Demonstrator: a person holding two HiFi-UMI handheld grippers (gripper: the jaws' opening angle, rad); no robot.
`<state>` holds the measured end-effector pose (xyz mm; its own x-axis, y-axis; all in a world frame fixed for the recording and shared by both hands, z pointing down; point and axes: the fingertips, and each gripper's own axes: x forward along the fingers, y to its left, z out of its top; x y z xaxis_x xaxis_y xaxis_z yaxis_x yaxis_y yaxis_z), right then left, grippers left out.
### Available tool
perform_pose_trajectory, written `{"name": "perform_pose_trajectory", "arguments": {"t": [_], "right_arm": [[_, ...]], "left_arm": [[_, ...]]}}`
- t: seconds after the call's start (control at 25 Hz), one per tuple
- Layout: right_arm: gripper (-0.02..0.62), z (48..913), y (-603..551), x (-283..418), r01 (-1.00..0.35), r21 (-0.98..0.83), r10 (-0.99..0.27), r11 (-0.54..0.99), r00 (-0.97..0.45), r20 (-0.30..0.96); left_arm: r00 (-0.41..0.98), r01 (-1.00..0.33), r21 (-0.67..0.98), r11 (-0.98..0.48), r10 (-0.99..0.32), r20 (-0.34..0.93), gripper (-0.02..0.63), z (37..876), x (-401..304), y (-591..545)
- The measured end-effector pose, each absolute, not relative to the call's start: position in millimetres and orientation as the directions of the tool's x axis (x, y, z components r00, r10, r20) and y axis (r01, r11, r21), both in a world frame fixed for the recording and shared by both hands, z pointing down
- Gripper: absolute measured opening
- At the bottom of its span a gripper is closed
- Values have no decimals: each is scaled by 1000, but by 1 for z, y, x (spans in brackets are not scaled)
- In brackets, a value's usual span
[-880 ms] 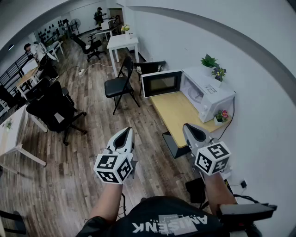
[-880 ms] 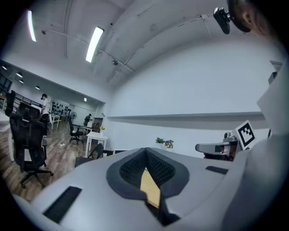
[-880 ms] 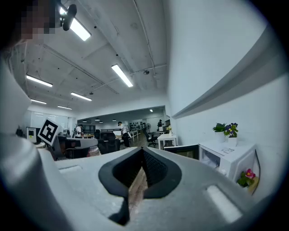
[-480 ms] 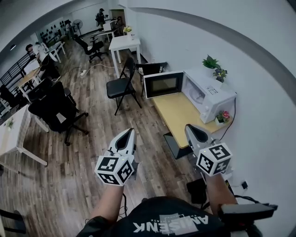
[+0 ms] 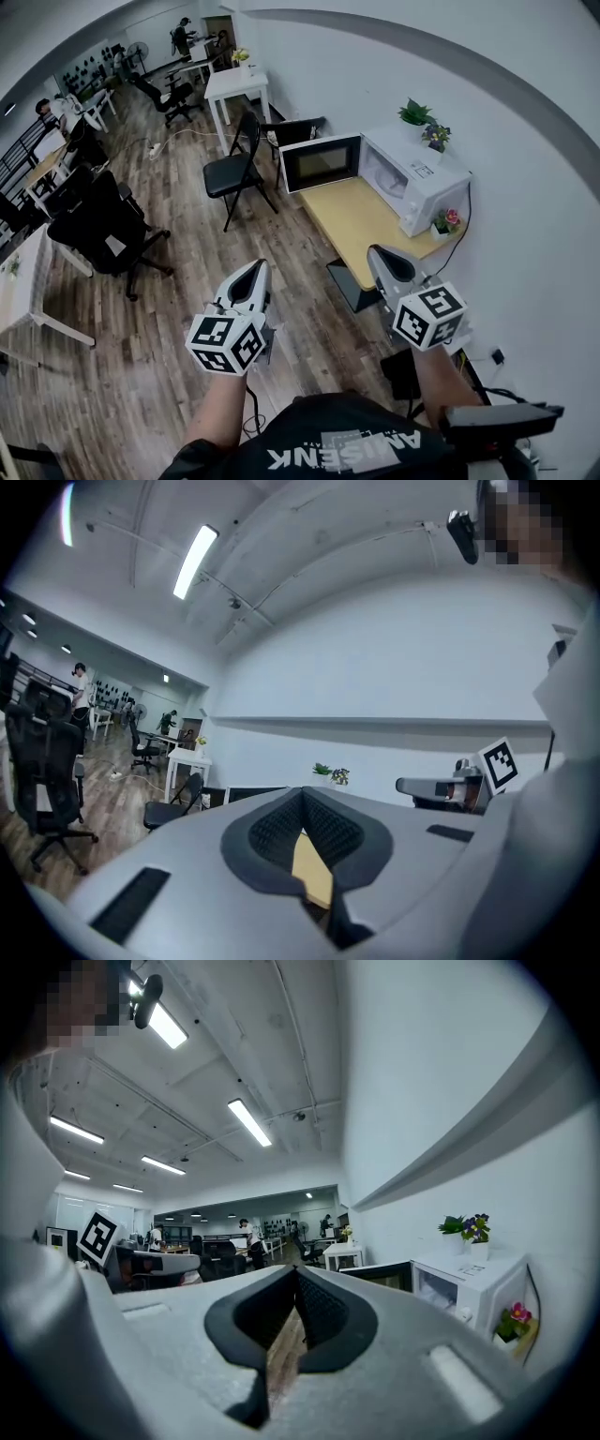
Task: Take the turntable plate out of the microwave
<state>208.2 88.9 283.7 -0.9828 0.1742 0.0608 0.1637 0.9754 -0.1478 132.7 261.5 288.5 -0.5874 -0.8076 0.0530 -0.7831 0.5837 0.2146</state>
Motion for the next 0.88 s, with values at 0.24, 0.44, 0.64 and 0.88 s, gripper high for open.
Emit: {"name": "perform_pose_trajectory", "arguments": {"t": [0.24, 0.44, 0.64, 0.88], "right_arm": [[2, 286, 104, 196, 133, -147, 145, 980, -987, 73], [2, 295, 121, 185, 113, -141, 125, 984, -989, 81], [3, 304, 133, 174, 113, -148, 127, 983, -987, 94], [2, 309, 117, 145, 108, -164, 122, 981, -989, 78]], "left_arm": [[-592, -786, 160, 598, -801, 88, 2, 299, 111, 275], [-525, -831, 183, 526, -849, 56, 2, 303, 103, 284], [-500, -844, 189, 501, -864, 55, 2, 310, 92, 288], [-525, -834, 164, 527, -849, 58, 2, 313, 62, 282]]}}
